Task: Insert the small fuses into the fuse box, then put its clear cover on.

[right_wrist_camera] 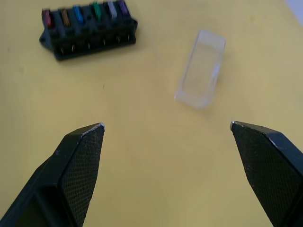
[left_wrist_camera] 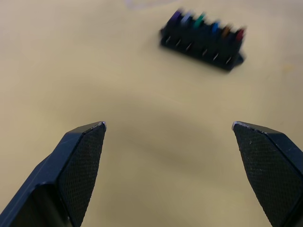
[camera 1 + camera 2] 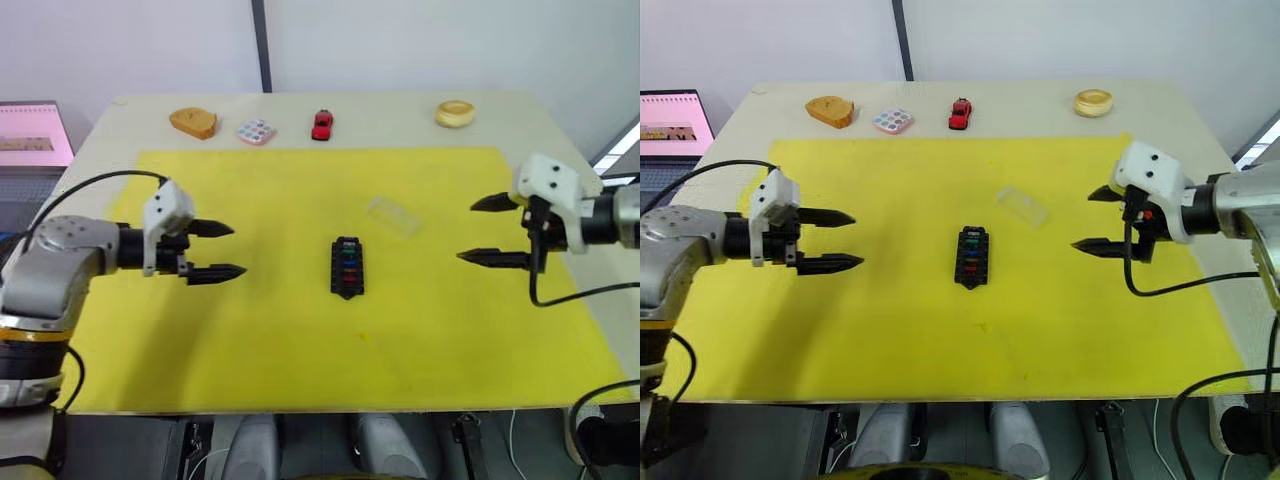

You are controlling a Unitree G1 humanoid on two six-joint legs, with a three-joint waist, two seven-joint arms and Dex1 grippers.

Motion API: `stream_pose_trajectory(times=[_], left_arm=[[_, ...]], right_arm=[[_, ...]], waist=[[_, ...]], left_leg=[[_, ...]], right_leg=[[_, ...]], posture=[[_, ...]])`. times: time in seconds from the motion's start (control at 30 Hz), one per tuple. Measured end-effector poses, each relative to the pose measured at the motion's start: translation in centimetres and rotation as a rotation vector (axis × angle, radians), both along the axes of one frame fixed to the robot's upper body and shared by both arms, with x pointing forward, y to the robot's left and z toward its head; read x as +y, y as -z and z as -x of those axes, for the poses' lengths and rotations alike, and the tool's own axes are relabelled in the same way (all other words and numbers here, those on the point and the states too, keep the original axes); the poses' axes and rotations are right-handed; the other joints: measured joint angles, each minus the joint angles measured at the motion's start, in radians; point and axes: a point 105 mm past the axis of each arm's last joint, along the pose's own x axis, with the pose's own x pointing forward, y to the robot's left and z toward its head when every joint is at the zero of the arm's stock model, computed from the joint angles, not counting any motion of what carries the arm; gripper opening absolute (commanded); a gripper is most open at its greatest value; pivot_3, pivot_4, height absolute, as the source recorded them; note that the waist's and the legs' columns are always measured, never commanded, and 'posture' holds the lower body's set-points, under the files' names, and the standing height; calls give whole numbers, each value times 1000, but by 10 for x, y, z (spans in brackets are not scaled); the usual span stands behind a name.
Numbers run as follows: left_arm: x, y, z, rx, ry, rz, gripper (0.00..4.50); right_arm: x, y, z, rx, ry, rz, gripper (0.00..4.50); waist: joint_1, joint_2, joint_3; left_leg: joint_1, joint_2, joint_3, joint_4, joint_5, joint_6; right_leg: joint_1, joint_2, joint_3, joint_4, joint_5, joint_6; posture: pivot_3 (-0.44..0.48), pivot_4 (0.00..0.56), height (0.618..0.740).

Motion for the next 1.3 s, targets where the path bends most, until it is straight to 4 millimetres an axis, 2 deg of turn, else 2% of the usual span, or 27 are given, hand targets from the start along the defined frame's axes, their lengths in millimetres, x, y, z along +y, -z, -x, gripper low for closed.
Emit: stream_pose_trajectory(times=[0.07,0.2,0.4,0.53,0.67,0.8,1.03,1.13,1.27,1.3], left_arm=[[-20,2,6,-9,27,36,4500],[-54,24,22,56,46,87,4500],[-69,32,30,54,-36,105,4500],[-75,41,31,76,-97,106,4500],[-83,42,35,64,-119,106,4500],[-90,52,38,86,-152,101,4500],[-99,58,45,106,-188,124,4500],[-100,57,42,92,-226,134,4500],[-107,60,40,90,-261,146,4500],[-109,62,41,94,-267,147,4500]], right_arm=[[8,1,-10,-8,11,-28,4481],[25,6,-30,-6,44,-45,4481],[47,25,-65,83,174,-109,4481],[50,41,-83,151,241,-110,4481],[51,48,-95,183,271,-93,4481],[52,53,-98,206,265,-78,4481],[54,65,-100,260,266,-66,4481],[59,73,-101,288,261,-72,3669],[60,74,-102,287,262,-61,1716],[61,74,-101,289,259,-62,1682]], waist=[[-2,0,0],[0,0,0],[0,0,0],[3,0,0],[1,0,0],[1,0,0],[0,0,0],[0,0,0],[0,0,0],[0,0,0]], left_leg=[[0,0,0,0,0,0],[0,0,0,0,0,0],[0,0,-1,0,0,0],[0,-1,-1,0,0,0],[0,-1,-1,0,0,0],[0,-1,-1,0,0,0],[0,-1,-1,0,0,0],[0,-1,-1,0,0,0],[0,-1,-1,0,0,0],[0,-1,-1,0,0,0]], right_leg=[[0,0,1,0,0,0],[-1,0,1,1,0,0],[0,0,1,1,0,0],[0,-1,0,0,0,0],[0,-1,0,0,1,0],[0,-1,0,0,1,0],[0,-1,0,1,1,0],[0,-1,0,1,1,0],[0,-1,0,0,1,0],[0,-1,0,0,1,0]], posture=[[0,150,740],[0,150,740],[0,150,740],[0,150,740],[0,150,740],[0,150,740],[0,150,740],[0,150,740],[0,150,740],[0,150,740]])
